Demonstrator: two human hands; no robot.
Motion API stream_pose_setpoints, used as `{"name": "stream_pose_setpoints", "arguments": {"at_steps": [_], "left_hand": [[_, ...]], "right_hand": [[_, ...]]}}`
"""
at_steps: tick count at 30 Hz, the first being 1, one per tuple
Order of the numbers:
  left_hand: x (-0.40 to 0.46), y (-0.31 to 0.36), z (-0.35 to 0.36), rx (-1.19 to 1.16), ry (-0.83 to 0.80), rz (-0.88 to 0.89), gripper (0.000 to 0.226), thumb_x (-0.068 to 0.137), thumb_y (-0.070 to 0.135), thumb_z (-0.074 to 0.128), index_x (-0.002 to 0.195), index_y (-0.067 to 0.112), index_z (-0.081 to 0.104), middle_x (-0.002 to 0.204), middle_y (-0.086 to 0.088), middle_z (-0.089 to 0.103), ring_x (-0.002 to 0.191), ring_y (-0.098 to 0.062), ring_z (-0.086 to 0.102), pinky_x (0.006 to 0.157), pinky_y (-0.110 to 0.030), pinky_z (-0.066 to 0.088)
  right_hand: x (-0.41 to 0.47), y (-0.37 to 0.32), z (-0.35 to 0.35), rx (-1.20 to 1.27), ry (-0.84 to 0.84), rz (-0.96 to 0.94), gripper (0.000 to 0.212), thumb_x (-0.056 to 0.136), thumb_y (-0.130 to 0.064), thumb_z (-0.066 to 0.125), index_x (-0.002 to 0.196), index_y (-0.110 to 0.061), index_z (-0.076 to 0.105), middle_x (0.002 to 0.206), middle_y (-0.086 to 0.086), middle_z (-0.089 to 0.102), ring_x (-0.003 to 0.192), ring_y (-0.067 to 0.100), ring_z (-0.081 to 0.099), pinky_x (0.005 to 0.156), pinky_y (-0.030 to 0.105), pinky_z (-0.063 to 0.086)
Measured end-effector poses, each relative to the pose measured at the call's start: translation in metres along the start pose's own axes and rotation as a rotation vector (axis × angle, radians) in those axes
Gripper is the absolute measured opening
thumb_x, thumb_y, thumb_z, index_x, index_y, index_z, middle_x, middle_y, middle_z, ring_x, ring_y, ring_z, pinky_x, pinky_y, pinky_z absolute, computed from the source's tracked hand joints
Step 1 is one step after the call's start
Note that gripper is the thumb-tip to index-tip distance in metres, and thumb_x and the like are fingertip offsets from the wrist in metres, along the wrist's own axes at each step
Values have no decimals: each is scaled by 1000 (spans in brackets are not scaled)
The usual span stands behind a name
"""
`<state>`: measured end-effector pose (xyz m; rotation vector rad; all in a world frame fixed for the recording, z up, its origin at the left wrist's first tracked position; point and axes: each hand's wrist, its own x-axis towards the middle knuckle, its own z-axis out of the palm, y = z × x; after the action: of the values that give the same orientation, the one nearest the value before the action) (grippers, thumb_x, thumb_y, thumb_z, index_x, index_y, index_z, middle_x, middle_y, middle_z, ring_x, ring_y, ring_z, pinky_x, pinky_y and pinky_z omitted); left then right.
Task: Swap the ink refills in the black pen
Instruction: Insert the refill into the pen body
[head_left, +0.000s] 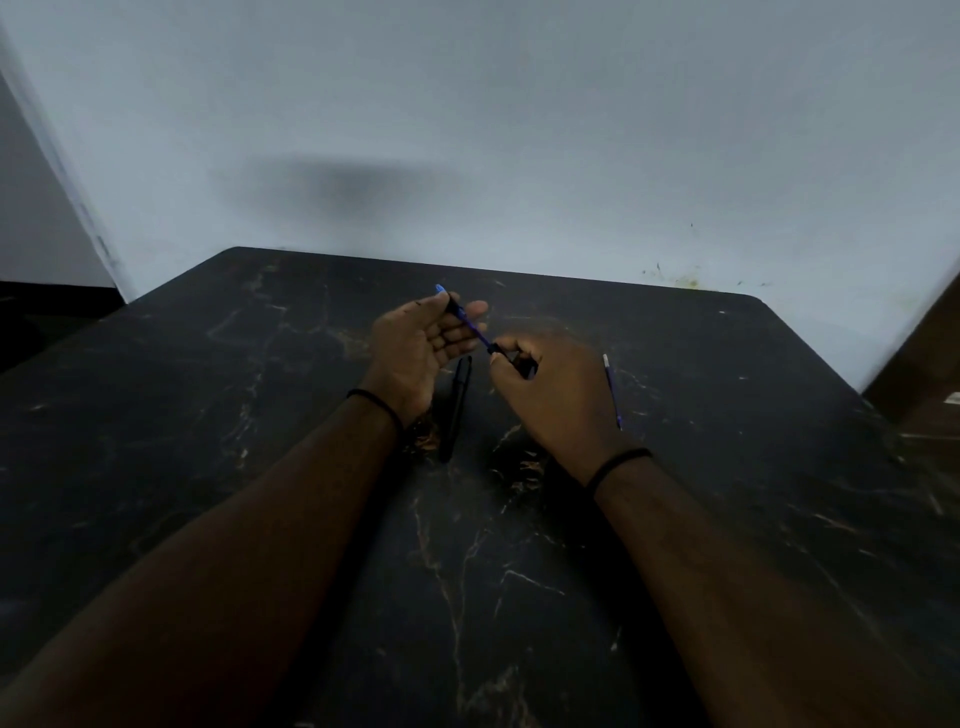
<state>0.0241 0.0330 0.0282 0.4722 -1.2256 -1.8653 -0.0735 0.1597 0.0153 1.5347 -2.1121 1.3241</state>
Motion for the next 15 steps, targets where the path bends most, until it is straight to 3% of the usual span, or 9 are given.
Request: {"name": "stream_pose_setpoints", "arguments": {"at_steps": [8, 12, 15], "left_hand": [[0, -3, 1, 22, -59, -7, 19, 101, 18, 46, 99, 6, 61, 96, -14, 76, 85, -24, 75, 68, -28, 59], [2, -4, -1, 31, -57, -3, 15, 98, 17, 52, 98, 4, 62, 101, -20, 74, 84, -26, 74, 69, -30, 59], [2, -6, 1, 18, -92, -6, 13, 97, 14, 55, 95, 4, 63, 87, -13, 76, 75, -22, 74, 65, -30, 59]], "right_hand": [[0, 6, 3, -70, 47, -58, 11, 89, -32, 61, 94, -30, 70, 82, -13, 64, 72, 1, 52, 61, 13, 35], [2, 10, 6, -79, 70, -70, 21, 90, -32, 63, 110, -33, 68, 104, -9, 68, 93, 7, 58, 74, 24, 46], [1, 10, 9, -67, 102, -59, 26, 89, -34, 68, 115, -31, 66, 101, -13, 64, 87, 3, 56, 69, 18, 42]]}}
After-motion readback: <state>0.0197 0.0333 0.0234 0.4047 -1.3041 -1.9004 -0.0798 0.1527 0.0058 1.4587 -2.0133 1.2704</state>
